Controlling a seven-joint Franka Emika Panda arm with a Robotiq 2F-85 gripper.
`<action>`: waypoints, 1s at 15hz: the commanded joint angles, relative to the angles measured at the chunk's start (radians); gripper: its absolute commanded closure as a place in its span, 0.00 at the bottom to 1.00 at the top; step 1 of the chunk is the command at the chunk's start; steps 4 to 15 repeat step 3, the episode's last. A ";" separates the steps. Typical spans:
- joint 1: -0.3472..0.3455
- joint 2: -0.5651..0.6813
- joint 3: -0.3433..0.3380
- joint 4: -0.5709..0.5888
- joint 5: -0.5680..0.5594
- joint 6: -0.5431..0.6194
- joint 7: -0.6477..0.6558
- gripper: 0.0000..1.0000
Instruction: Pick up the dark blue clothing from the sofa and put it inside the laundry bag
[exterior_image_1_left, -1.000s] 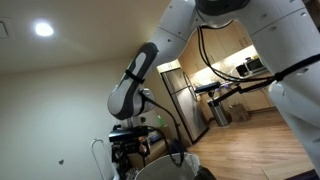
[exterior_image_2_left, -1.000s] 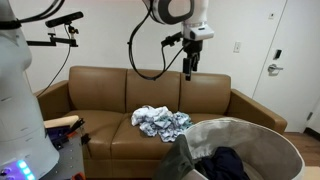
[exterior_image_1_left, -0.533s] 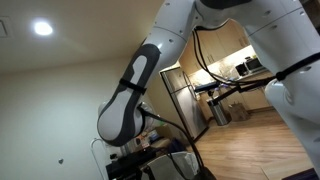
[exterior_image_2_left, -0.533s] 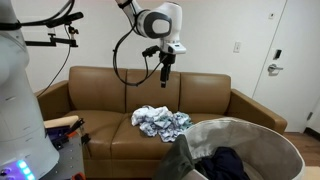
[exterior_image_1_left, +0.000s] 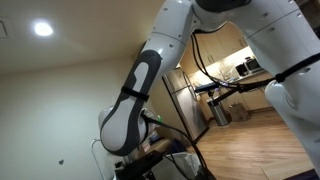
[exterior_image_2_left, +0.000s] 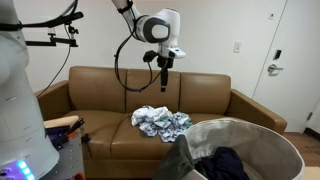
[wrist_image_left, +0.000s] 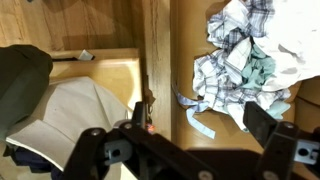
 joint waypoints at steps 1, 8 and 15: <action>0.011 0.049 0.015 0.026 -0.065 -0.032 -0.112 0.00; 0.021 0.073 0.014 0.034 -0.129 -0.042 -0.141 0.00; 0.021 0.073 0.014 0.034 -0.129 -0.042 -0.141 0.00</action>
